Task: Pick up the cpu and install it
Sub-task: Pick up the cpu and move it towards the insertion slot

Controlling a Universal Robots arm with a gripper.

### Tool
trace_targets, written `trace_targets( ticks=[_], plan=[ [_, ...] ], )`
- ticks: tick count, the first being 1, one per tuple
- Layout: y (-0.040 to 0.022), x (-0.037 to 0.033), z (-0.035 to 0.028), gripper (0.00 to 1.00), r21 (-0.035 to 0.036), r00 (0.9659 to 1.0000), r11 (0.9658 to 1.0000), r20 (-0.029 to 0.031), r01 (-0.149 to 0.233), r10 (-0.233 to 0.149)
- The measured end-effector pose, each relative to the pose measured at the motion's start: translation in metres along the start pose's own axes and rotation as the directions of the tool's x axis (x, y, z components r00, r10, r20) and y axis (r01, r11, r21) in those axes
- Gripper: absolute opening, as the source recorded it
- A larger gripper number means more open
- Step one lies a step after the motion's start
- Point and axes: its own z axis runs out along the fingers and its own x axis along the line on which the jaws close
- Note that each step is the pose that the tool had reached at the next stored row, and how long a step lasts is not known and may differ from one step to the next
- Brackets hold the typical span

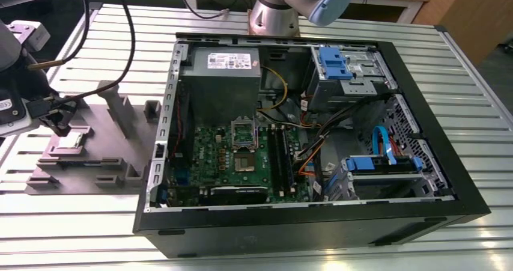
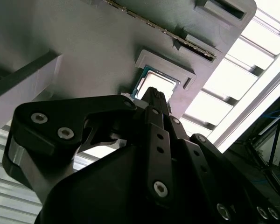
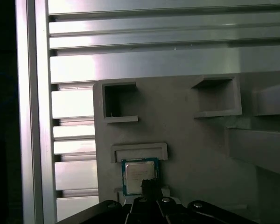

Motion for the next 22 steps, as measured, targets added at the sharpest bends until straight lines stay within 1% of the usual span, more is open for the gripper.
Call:
trace_targets(
  ticks=[1, 2, 3, 5, 6, 8, 9, 10, 11, 12, 15, 19, 22],
  plan=[
    [0.0, 0.0, 0.0, 0.11, 0.0, 1.0, 1.0, 0.0, 0.0, 0.0],
    [0.0, 0.0, 0.0, 0.16, 0.0001, 1.0, 1.0, 0.0, 0.0, 0.0],
    [0.0, 0.0, 0.0, 0.16, 0.0002, 1.0, 1.0, 0.0, 0.0, 0.0],
    [0.0, 0.0, 0.0, 0.29, 0.0004, 1.0, 1.0, 0.0, 0.0, 0.0],
    [0.0, 0.0, 0.0, 0.29, 0.0005, 1.0, 1.0, 0.0, 0.0, 0.0],
    [0.0, 0.0, 0.0001, 0.41, 0.0006, 1.0, 1.0, 0.0, 0.0, 0.0],
    [0.0, 0.0, 0.0001, 0.41, 0.0006, 1.0, 1.0, 0.0001, 0.0, 0.0],
    [0.0, 0.0, 0.0001, 0.47, 0.0007, 1.0, 1.0, 0.0001, 0.0, 0.0],
    [0.0, 0.0, 0.0001, 0.47, 0.0008, 1.0, 1.0, 0.0001, 0.0, 0.0],
    [0.0, 0.0, 0.0001, 0.53, 0.0009, 1.0, 1.0, 0.0001, 0.0, 0.0],
    [0.0, 0.0, 0.0018, 0.53, 0.0001, 1.0, 1.0, 0.0006, 0.0, 0.0],
    [-0.0002, 0.0001, 0.0085, 0.53, -0.0006, 1.0, 1.0, 0.0, 0.004, -0.004],
    [-0.0002, 0.0002, 0.0094, 0.53, -0.0013, 1.0, 1.0, -0.0003, 0.008, -0.008]
  ],
)
